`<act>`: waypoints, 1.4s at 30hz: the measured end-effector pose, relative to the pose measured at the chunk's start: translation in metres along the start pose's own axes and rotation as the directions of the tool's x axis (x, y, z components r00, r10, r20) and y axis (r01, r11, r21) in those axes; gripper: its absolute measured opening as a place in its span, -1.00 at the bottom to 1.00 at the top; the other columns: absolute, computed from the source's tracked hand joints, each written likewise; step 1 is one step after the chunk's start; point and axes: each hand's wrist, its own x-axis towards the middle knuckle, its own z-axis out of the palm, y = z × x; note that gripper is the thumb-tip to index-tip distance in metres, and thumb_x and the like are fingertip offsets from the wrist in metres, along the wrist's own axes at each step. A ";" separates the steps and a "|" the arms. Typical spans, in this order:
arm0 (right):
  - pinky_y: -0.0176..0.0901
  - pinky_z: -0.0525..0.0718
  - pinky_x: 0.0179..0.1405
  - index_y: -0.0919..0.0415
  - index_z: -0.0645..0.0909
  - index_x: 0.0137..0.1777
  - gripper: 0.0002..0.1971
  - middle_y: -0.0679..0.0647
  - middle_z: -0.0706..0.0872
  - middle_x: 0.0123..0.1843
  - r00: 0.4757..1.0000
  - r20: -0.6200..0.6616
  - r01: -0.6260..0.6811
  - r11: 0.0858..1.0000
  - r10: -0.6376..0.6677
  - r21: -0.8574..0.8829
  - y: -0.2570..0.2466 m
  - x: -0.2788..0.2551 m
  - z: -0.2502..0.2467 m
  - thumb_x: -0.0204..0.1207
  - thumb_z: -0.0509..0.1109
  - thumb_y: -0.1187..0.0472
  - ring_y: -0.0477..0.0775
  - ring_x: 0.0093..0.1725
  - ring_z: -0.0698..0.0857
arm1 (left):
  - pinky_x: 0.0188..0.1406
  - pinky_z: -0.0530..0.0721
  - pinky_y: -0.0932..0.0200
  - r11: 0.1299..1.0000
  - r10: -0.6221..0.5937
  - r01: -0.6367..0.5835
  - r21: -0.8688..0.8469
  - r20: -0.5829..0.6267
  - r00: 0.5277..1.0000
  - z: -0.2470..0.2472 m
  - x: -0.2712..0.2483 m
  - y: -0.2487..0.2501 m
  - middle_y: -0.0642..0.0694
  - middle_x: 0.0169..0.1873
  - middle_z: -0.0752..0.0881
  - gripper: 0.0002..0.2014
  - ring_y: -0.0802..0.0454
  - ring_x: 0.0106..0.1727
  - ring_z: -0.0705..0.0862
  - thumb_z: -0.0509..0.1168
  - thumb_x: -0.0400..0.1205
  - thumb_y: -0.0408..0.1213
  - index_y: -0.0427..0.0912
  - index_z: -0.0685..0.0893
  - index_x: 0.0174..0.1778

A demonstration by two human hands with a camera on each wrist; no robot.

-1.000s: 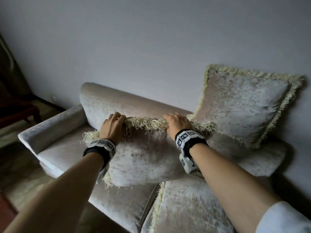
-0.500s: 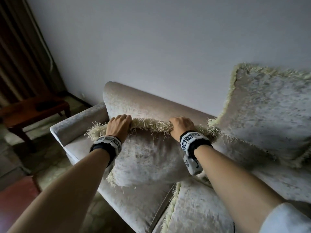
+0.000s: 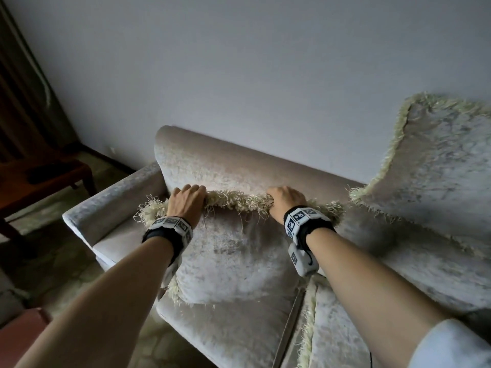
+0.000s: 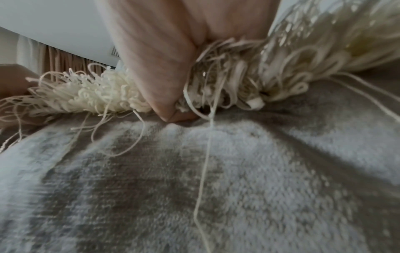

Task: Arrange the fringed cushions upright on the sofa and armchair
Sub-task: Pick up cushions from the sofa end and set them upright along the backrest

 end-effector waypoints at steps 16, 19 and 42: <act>-0.11 0.63 -0.23 0.20 0.71 -0.09 -0.85 0.17 0.76 -0.18 0.992 0.047 -0.114 0.993 0.115 -0.021 -0.137 0.099 0.065 0.36 0.47 0.38 0.25 -0.15 0.74 | -0.04 0.53 -0.05 0.998 0.031 -0.031 -0.054 0.008 0.999 0.038 0.056 -0.171 -0.05 -0.18 0.75 -0.93 -0.15 -0.04 0.67 0.31 0.61 -0.23 -0.11 0.62 -0.17; -0.04 0.71 -0.15 0.20 0.74 -0.03 -0.84 0.19 0.79 -0.13 0.993 0.052 -0.101 0.995 0.102 -0.019 -0.151 0.125 0.074 0.39 0.48 0.35 0.26 -0.10 0.76 | -0.03 0.49 -0.03 0.999 0.016 -0.015 -0.051 0.022 1.000 0.047 0.067 -0.193 -0.03 -0.18 0.76 -0.94 -0.13 -0.03 0.67 0.30 0.60 -0.24 -0.09 0.61 -0.18; -0.04 0.75 -0.10 0.16 0.73 -0.11 -0.91 0.11 0.77 -0.15 0.976 0.182 -0.130 0.990 0.119 0.054 -0.222 0.387 0.164 0.42 0.46 0.30 0.21 -0.12 0.76 | 0.07 0.51 -0.01 1.000 0.007 -0.009 0.013 0.112 0.994 0.143 0.273 -0.353 -0.08 -0.15 0.79 -0.91 -0.12 0.03 0.71 0.28 0.56 -0.29 -0.09 0.69 -0.21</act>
